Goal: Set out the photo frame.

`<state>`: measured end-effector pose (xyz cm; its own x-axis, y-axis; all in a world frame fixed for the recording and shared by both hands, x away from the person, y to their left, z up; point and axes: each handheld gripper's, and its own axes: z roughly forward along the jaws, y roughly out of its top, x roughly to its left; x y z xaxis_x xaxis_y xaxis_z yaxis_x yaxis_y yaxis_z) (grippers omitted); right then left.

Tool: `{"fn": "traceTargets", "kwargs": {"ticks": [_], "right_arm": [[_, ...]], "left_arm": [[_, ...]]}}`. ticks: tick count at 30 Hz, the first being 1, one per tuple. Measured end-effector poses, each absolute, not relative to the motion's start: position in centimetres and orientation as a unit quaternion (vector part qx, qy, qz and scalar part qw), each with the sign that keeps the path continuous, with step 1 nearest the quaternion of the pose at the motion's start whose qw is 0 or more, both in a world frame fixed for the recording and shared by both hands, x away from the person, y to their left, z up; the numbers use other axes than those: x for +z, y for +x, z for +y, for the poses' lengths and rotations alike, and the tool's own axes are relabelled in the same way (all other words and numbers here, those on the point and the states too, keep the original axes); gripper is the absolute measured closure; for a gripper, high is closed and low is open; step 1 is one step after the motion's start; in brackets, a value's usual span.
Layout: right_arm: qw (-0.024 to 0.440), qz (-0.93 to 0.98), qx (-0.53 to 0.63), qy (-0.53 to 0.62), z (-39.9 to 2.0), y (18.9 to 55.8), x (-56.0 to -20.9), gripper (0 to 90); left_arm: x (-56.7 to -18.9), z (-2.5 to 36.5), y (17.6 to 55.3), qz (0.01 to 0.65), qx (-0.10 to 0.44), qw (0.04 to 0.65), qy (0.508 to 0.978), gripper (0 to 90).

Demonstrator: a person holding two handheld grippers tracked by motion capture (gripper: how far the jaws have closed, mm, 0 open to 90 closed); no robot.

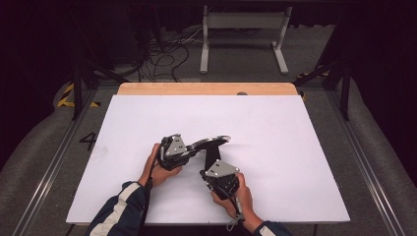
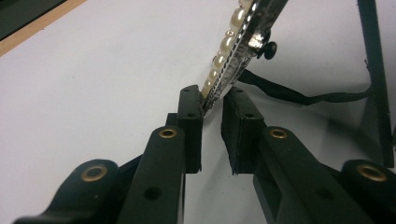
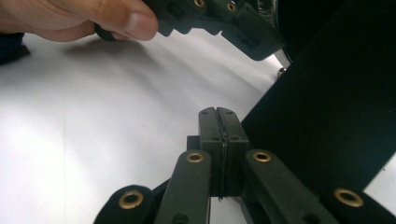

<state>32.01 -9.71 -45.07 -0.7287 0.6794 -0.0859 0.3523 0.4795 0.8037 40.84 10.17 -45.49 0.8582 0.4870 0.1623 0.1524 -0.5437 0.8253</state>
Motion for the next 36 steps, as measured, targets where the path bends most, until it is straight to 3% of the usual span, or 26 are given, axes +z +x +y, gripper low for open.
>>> {"fn": "traceTargets", "kwargs": {"ticks": [10,25,36], "right_arm": [[0.199,0.831,0.418,0.310,-9.7,31.9,-45.1,90.0],[0.258,0.828,0.375,0.328,-7.9,31.8,-45.8,90.0],[0.241,0.830,0.375,0.335,-9.0,32.0,-45.8,90.0]], "left_arm": [[-45.5,9.9,40.5,0.185,0.207,0.431,0.858,79.1],[-45.5,10.0,40.2,0.177,0.207,0.431,0.860,80.7],[-45.4,9.7,39.8,0.175,0.217,0.420,0.864,81.1]]}}
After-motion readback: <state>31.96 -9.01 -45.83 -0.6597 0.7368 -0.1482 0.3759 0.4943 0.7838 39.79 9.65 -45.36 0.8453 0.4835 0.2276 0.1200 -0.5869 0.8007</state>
